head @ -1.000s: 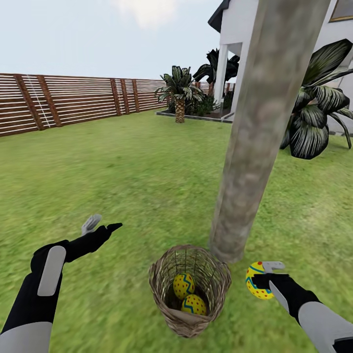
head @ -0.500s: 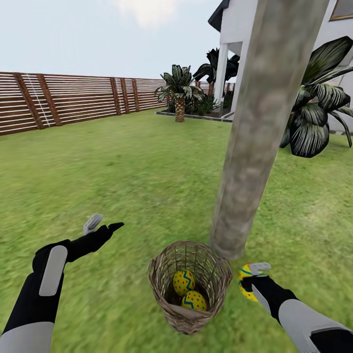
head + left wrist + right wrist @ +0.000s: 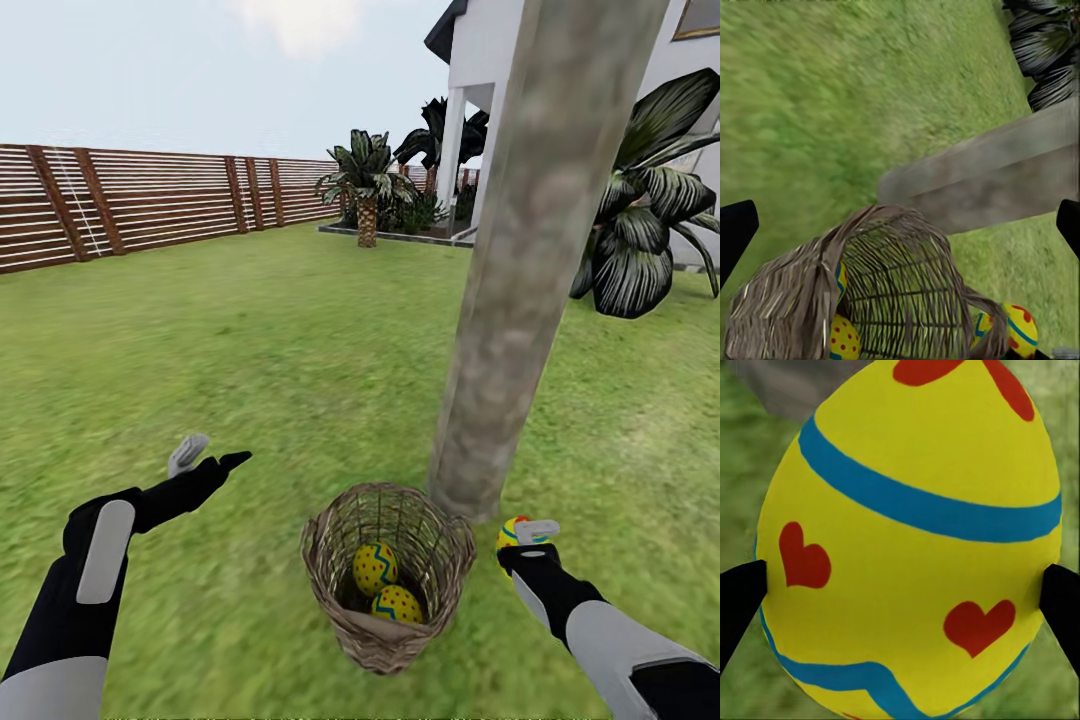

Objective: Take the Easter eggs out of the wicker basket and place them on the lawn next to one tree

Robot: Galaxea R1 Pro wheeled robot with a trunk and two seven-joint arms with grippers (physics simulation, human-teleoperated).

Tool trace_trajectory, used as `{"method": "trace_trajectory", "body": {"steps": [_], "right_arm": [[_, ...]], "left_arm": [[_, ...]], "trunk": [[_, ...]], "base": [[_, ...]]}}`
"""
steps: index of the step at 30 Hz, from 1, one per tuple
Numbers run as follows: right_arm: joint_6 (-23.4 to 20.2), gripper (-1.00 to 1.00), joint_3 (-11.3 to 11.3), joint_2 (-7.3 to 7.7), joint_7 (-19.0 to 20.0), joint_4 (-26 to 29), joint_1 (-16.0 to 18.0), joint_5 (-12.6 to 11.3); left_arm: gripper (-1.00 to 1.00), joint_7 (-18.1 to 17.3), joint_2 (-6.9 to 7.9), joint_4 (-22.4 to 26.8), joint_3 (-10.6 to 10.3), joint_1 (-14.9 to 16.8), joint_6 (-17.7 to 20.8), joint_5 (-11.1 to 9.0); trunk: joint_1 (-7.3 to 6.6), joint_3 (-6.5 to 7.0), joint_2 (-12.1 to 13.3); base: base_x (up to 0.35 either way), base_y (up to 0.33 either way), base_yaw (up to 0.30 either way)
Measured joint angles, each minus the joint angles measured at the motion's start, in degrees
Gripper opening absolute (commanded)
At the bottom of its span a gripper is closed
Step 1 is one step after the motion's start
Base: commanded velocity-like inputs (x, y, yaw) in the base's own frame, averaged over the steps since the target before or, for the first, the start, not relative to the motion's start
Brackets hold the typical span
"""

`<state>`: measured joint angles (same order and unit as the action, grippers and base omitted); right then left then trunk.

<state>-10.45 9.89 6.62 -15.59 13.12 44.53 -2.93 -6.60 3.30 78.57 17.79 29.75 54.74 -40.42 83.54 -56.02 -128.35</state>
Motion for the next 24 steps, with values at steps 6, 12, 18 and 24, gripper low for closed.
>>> {"method": "trace_trajectory", "body": {"steps": [6,12,18,24], "right_arm": [[0.2,-1.00,-0.1,0.19,-1.5,-0.8,0.6,-0.3],[0.5,-1.00,0.1,0.13,-1.2,-0.6,0.6,0.1],[0.5,-1.00,0.2,0.11,-1.1,-0.4,0.6,0.2],[0.5,-1.00,0.0,0.11,-1.2,-0.6,0.6,0.1]], "left_arm": [[1.00,-4.2,0.23,0.0,0.1,0.0,0.0,0.1],[1.00,-4.2,0.23,-0.1,0.1,0.0,0.0,0.2],[1.00,-4.2,0.23,-0.1,0.1,0.0,0.0,0.1],[1.00,-4.2,0.24,-0.1,0.0,0.0,0.0,0.2]], "trunk": [[1.32,-1.08,-2.4],[2.64,-2.16,-4.8],[3.96,-3.23,-7.2],[5.27,-4.31,-9.6]], "base": [[0.000,0.000,0.000],[0.000,0.000,0.000],[0.000,0.000,0.000],[0.000,0.000,0.000]]}}
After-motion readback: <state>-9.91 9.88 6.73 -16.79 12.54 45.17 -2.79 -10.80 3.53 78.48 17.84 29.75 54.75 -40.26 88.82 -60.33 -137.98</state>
